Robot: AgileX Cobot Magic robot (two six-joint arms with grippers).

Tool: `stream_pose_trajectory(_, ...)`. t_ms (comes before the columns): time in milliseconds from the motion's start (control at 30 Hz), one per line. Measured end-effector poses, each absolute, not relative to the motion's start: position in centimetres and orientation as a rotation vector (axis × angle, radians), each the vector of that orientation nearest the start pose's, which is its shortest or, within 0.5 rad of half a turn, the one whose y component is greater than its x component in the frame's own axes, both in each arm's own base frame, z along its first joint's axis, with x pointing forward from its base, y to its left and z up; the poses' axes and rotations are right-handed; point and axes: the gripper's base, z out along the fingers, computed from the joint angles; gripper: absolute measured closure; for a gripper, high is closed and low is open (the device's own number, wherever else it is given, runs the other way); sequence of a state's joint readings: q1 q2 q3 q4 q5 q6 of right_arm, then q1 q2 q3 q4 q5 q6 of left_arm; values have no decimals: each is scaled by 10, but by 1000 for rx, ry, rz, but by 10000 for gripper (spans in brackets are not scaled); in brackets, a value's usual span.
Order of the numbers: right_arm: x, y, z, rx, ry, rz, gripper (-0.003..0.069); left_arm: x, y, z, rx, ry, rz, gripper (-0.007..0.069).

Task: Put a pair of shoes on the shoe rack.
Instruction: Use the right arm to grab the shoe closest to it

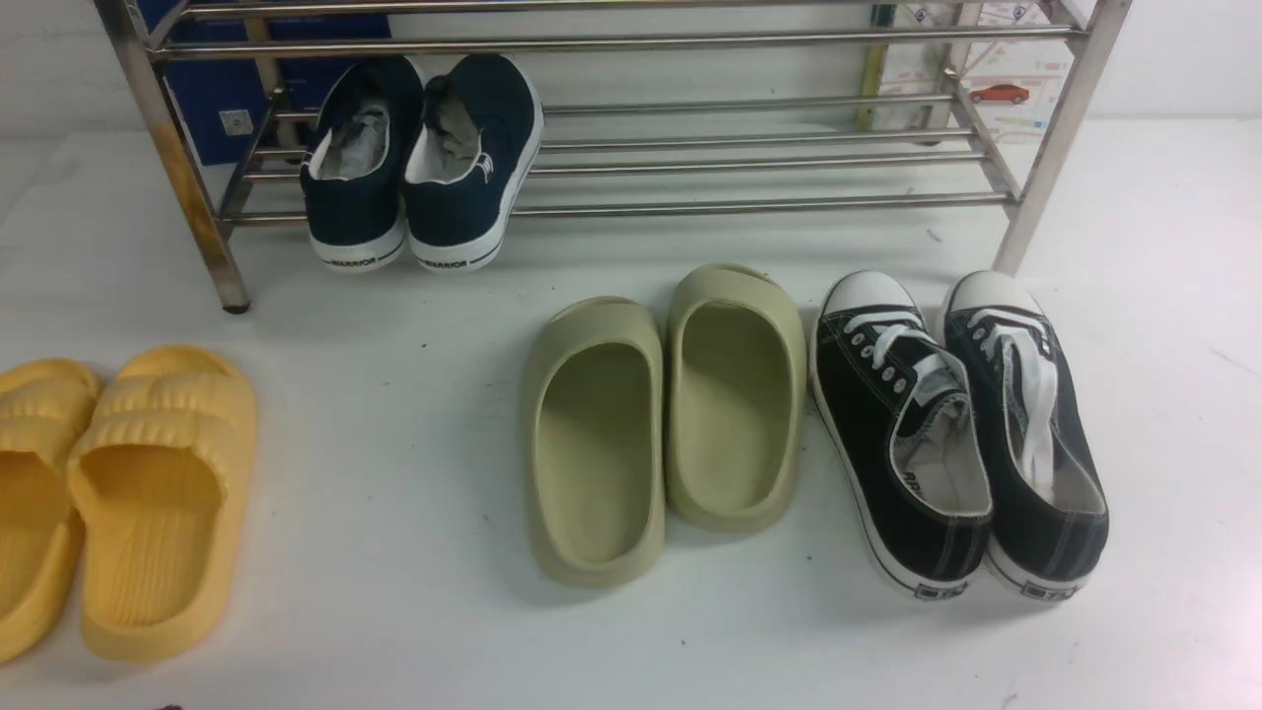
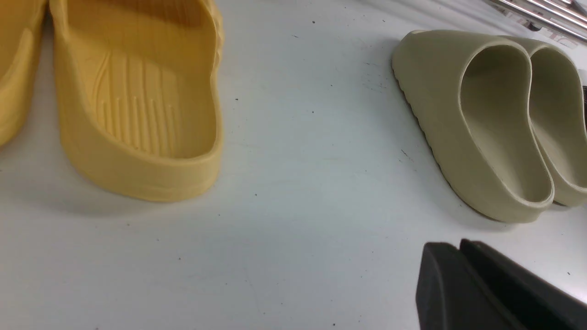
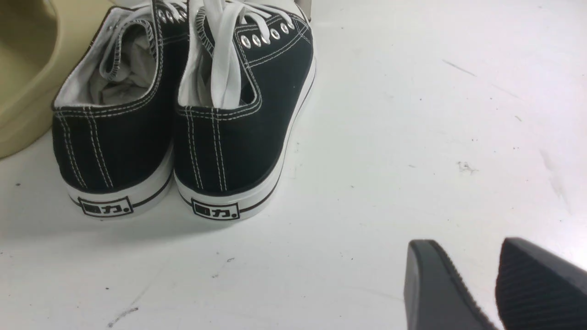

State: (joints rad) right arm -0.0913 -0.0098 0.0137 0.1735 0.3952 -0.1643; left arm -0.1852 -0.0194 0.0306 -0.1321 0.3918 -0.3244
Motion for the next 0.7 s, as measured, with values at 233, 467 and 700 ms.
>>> stream_pose_trajectory(233,52,1,174,36,1876,-3,412,50,-14,169,-215,1899,-479,570)
stream_pose_trajectory(467,52,1,174,27,1877,-14,412,50,-14,169,-216,1899,-480,565)
stream_pose_trajectory(700,52,-5,174,-169,1874,-258,412,50,-14,169,-216,1899,-480,559)
